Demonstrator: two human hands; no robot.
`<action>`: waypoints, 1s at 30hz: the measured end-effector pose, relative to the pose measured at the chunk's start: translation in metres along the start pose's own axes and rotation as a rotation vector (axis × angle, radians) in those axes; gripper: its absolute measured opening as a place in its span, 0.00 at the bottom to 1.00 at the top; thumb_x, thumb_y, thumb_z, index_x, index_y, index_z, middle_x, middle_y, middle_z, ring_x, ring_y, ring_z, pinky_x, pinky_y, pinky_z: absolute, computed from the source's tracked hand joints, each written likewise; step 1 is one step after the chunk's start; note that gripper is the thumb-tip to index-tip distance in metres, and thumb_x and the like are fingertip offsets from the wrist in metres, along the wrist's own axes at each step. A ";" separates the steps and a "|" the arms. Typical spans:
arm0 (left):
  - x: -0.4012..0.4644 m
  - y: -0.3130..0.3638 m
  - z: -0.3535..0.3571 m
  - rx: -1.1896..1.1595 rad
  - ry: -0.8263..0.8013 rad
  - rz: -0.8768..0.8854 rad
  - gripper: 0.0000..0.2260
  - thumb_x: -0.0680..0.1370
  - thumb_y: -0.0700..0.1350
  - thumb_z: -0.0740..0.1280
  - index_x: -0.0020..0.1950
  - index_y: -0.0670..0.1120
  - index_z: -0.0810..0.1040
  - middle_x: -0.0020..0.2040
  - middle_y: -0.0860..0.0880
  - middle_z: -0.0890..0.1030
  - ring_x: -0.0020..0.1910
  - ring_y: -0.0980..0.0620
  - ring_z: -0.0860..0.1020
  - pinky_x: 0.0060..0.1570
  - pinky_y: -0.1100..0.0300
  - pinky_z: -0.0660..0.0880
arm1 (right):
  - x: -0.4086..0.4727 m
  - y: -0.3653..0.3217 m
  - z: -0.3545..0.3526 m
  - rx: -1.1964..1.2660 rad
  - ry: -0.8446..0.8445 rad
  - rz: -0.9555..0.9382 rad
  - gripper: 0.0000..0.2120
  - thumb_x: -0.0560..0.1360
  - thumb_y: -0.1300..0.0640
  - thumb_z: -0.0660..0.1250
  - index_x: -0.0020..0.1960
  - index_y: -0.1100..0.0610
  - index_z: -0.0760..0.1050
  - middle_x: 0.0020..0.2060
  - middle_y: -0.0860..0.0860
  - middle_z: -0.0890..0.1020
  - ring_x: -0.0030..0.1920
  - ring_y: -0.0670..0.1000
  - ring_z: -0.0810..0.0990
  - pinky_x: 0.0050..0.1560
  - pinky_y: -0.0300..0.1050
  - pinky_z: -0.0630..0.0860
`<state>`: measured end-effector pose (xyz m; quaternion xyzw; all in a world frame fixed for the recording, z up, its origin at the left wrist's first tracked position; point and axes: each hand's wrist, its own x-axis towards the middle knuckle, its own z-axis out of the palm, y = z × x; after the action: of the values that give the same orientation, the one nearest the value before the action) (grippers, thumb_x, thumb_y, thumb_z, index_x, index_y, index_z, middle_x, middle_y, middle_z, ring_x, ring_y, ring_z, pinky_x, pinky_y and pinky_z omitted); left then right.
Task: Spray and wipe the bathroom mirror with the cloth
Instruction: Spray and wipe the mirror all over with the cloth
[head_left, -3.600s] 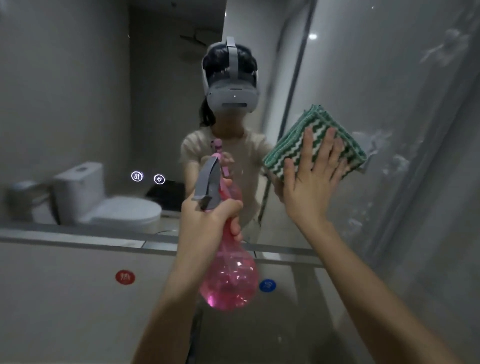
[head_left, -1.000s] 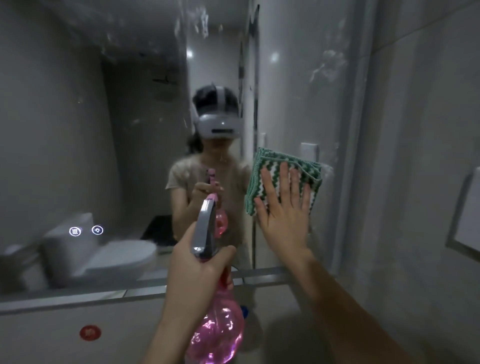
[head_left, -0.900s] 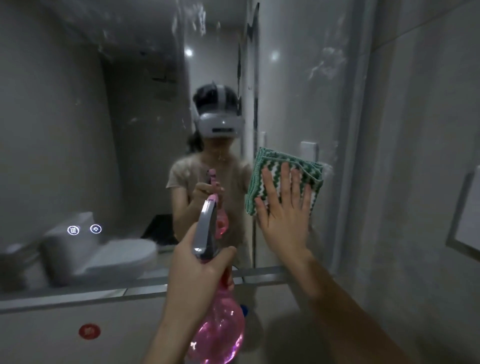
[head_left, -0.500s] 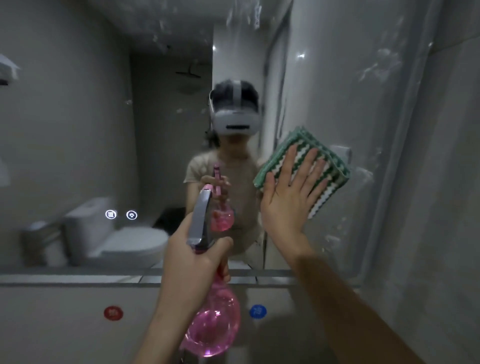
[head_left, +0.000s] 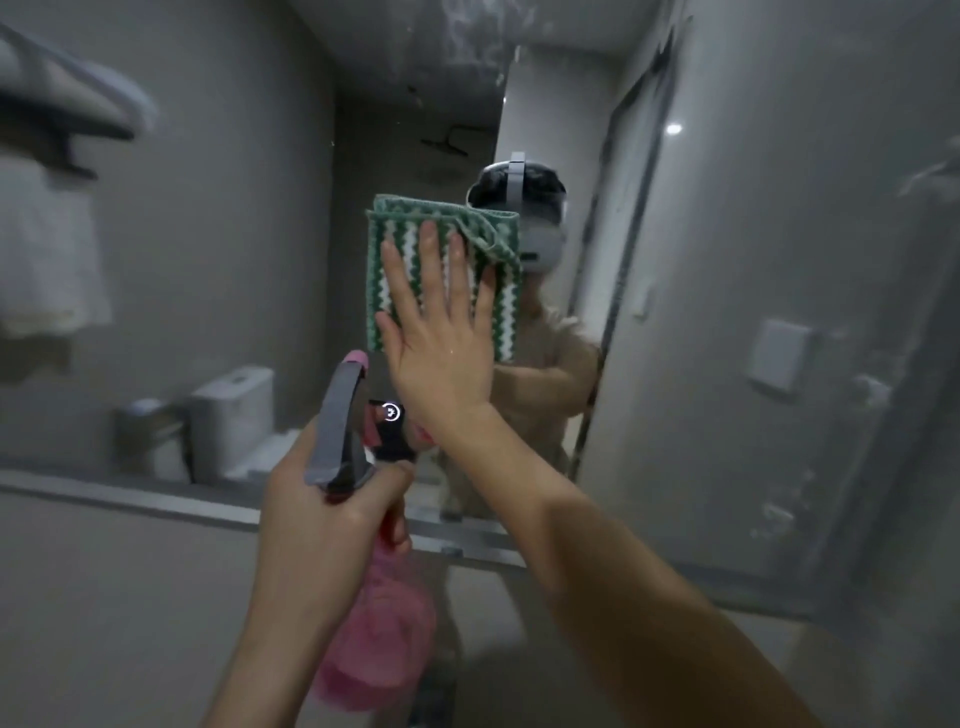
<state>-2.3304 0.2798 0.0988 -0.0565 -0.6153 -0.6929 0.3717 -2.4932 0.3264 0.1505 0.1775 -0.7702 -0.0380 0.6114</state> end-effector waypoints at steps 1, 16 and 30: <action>0.002 0.000 -0.003 -0.006 -0.002 -0.005 0.11 0.64 0.41 0.70 0.35 0.36 0.69 0.21 0.41 0.71 0.20 0.48 0.69 0.24 0.63 0.68 | 0.000 -0.006 0.001 0.002 -0.001 -0.001 0.26 0.80 0.45 0.52 0.77 0.51 0.58 0.76 0.56 0.59 0.76 0.56 0.54 0.74 0.57 0.44; 0.000 0.020 0.068 0.043 -0.181 0.024 0.14 0.66 0.45 0.73 0.35 0.35 0.73 0.25 0.40 0.74 0.21 0.50 0.72 0.23 0.63 0.71 | 0.020 0.160 -0.038 -0.061 0.054 -0.118 0.24 0.81 0.43 0.52 0.76 0.46 0.59 0.76 0.52 0.61 0.75 0.53 0.58 0.73 0.55 0.49; -0.031 0.020 0.139 0.141 -0.281 0.066 0.10 0.71 0.32 0.70 0.38 0.44 0.72 0.29 0.41 0.75 0.21 0.55 0.73 0.23 0.68 0.70 | -0.050 0.270 -0.055 -0.021 0.000 0.265 0.26 0.82 0.43 0.47 0.78 0.48 0.51 0.78 0.54 0.52 0.77 0.53 0.49 0.74 0.52 0.40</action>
<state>-2.3490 0.4185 0.1309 -0.1468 -0.7062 -0.6205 0.3076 -2.4925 0.6034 0.1921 0.0680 -0.7863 0.0349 0.6131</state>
